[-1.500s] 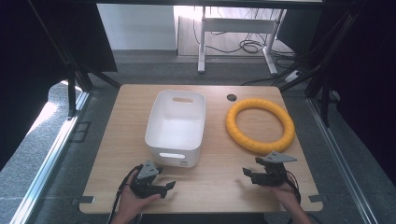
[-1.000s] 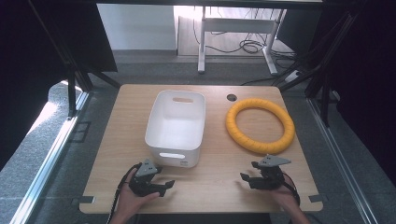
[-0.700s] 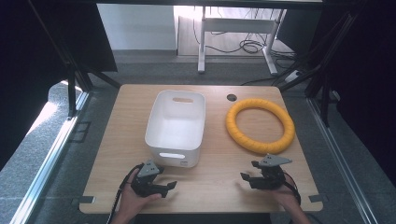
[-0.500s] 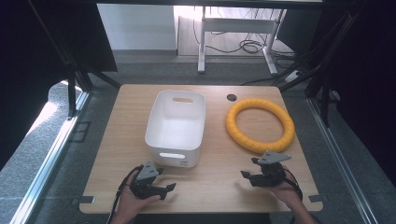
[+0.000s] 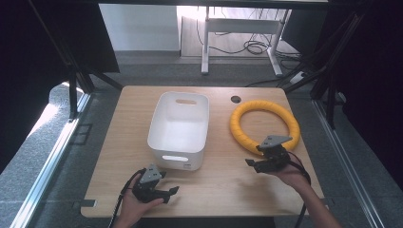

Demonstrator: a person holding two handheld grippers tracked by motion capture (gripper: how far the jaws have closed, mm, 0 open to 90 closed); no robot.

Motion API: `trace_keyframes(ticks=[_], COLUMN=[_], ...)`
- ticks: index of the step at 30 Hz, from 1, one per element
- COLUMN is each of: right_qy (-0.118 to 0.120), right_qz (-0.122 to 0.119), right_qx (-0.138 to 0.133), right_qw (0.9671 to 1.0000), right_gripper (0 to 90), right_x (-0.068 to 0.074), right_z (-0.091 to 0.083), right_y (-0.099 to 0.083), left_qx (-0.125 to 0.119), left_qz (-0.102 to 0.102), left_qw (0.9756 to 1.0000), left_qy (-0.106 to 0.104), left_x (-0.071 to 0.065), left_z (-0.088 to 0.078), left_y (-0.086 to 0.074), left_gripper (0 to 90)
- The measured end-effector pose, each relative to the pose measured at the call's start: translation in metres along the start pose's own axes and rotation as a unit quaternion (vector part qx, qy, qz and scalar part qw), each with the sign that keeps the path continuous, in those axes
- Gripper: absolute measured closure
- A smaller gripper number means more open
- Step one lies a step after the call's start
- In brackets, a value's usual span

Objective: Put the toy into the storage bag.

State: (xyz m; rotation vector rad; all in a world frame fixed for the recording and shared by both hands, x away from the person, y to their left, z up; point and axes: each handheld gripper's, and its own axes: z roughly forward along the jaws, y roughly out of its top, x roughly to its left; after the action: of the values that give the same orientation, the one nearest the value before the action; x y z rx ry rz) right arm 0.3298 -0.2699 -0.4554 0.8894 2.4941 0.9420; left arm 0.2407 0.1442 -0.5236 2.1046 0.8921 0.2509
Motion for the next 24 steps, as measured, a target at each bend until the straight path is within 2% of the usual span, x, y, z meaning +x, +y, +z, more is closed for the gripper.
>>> trace_keyframes(ticks=[3, 4, 5, 11, 14, 16, 19, 24], right_qy=[0.002, 0.002, 0.010, 0.017, 0.004, 0.003, 0.001, -0.007], right_qz=[-0.027, -0.027, -0.036, -0.038, -0.042, -0.038, -0.033, -0.035], right_qx=[0.029, 0.029, 0.041, 0.060, 0.066, 0.068, 0.078, 0.086], right_qw=[0.9992, 0.9992, 0.9985, 0.9973, 0.9969, 0.9970, 0.9964, 0.9957], right_gripper=[30.5, 30.5, 30.0, 30.1, 31.0, 31.1, 31.1, 32.5], right_x=[-0.011, -0.011, -0.016, -0.028, -0.038, -0.041, -0.054, -0.064], right_z=[-0.001, -0.001, 0.000, 0.005, 0.011, 0.012, 0.016, 0.018], right_y=[0.011, 0.011, 0.016, 0.027, 0.033, 0.035, 0.041, 0.045], left_qx=[0.005, 0.005, 0.004, 0.003, 0.003, 0.003, 0.004, 0.005], left_qz=[0.001, 0.001, 0.002, 0.001, 0.000, -0.001, -0.001, -0.001], left_qw=[1.0000, 1.0000, 1.0000, 1.0000, 1.0000, 1.0000, 1.0000, 1.0000], left_qy=[0.000, 0.000, 0.000, 0.002, 0.005, 0.005, 0.004, 0.004], left_x=[-0.002, -0.002, -0.001, 0.001, 0.002, 0.001, 0.001, 0.001], left_z=[0.002, 0.002, 0.001, 0.000, 0.000, 0.000, 0.000, 0.000], left_y=[0.000, 0.000, 0.000, -0.001, -0.002, -0.002, -0.001, -0.002], left_gripper=[24.8, 24.8, 24.8, 24.9, 25.0, 25.0, 25.0, 25.0])
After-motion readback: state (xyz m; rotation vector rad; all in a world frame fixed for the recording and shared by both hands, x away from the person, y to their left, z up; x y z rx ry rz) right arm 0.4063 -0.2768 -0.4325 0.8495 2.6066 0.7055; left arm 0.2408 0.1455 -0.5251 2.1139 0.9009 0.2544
